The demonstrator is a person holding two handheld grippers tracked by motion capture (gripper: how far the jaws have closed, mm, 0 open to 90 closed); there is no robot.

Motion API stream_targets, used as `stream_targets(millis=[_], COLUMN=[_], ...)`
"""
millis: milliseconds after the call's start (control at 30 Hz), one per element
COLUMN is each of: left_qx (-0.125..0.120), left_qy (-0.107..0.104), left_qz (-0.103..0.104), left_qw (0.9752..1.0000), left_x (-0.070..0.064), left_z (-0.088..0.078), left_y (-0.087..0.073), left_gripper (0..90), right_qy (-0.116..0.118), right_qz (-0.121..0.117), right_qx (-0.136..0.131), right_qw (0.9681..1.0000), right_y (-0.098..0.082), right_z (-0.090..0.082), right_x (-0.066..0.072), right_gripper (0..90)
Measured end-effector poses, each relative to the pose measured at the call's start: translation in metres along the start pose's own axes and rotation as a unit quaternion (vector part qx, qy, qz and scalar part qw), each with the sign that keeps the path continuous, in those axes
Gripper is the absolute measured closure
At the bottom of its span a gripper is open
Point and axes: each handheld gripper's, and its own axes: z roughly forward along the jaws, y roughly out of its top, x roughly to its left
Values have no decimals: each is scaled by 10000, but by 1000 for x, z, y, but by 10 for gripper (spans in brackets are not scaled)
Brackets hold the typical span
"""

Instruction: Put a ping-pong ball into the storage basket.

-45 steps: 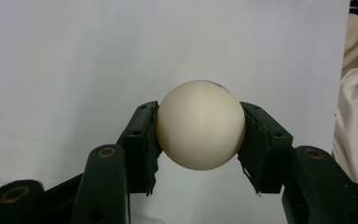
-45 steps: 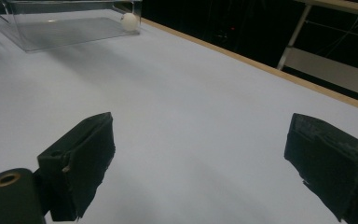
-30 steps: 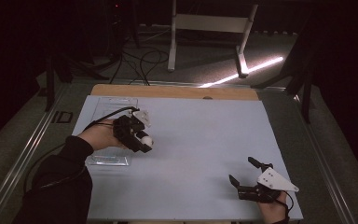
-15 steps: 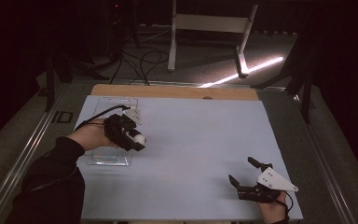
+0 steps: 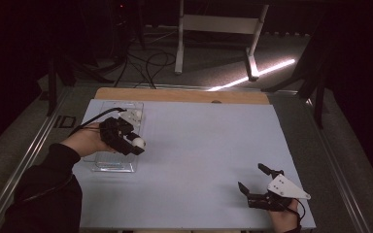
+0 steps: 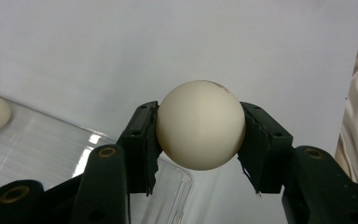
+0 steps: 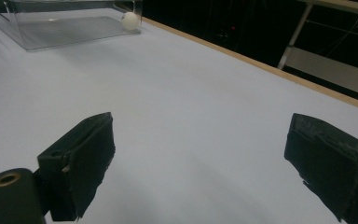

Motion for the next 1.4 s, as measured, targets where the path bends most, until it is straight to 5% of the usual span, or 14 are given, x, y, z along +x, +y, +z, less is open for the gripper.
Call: stream_targets(millis=[900, 1133, 1400], left_qx=[-109, -139, -261], left_qy=[258, 322, 301], left_qz=[-316, -530, -498], left_qw=[9991, 9980, 9980], left_x=[8, 16, 21], left_z=[-24, -20, -5], left_y=[-30, -41, -45], left_gripper=[521, 521, 521], right_qy=[-1, 5, 6], right_qz=[-14, -13, -13], right_qx=[18, 22, 30], right_qw=[10000, 10000, 10000], right_y=[0, 0, -1], right_z=[1, 1, 1], right_x=[-1, -1, -1], right_gripper=[83, 83, 83])
